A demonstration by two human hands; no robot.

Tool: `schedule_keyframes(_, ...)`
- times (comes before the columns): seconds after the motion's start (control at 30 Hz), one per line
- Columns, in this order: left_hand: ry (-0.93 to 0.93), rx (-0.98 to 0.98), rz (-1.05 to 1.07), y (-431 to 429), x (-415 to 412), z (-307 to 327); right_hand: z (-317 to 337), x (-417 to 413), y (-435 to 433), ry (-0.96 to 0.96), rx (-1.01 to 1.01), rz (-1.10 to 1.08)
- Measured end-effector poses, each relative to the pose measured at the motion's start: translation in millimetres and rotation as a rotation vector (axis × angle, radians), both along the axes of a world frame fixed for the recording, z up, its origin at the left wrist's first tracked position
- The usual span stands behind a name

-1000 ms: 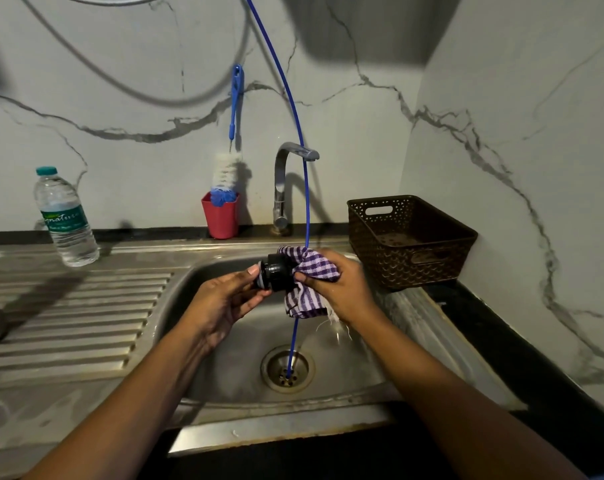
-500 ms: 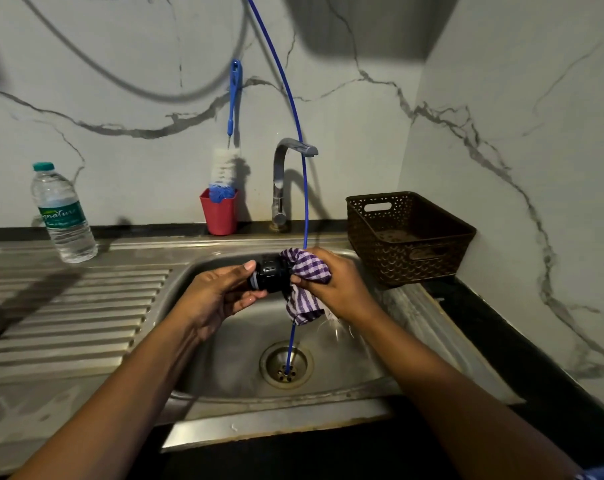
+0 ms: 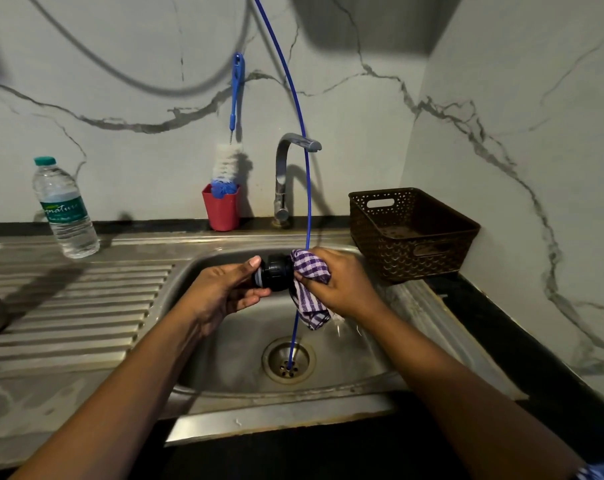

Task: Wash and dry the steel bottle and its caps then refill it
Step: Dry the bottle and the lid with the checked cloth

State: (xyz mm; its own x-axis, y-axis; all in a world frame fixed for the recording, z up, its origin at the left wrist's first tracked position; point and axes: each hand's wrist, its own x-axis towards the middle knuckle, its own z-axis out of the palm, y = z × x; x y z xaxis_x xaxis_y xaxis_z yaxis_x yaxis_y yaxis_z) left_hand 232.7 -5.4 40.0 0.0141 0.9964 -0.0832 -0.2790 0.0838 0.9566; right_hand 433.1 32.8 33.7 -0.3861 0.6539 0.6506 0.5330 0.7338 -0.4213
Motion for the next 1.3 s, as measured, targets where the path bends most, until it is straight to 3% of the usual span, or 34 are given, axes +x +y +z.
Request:
schedule_keyframes(0.2, -0.01, 0.023, -0.029, -0.2, 2.2, -1.3, 0.4, 2.7, 3.2, 0.048, -0.065, -0.02)
schedule_keyframes(0.53, -0.026, 0.042, -0.009, 2.6, 6.5, -7.1, -2.7, 7.7, 6.9, 0.461, -0.613, 0.207)
schedule_keyframes(0.73, -0.054, 0.073, 0.024, 5.7, 2.7, -9.2, 7.2, 16.8, 10.6, 0.799, -0.714, 0.075)
schedule_keyframes(0.8, -0.065, 0.072, 0.022, 6.3, 2.0, -9.4, 9.6, 14.3, 5.1, 0.743, -0.659, 0.111)
schedule_keyframes(0.93, -0.047, 0.061, -0.06, 4.7, 8.0, -13.9, -7.7, -14.0, -4.1, 0.194, -0.26, 0.212)
schedule_keyframes(1.0, 0.044, 0.109, -0.068, 4.4, 8.1, -18.0, -12.6, -22.7, -1.2, 0.249, -0.288, 0.175)
schedule_keyframes(1.13, 0.243, 0.366, -0.006, 2.7, 14.2, -20.3, -8.0, -26.5, 2.6, 0.678, -0.754, 0.128)
schedule_keyframes(1.2, 0.294, 0.425, 0.018, 2.5, 18.7, -19.2, -5.0, -23.4, 2.7, 0.654, -0.694, 0.109)
schedule_keyframes(1.3, 0.24, 0.331, 0.015, 4.6, 19.0, -18.7, -4.8, -14.6, -2.7, 0.461, -0.435, 0.174)
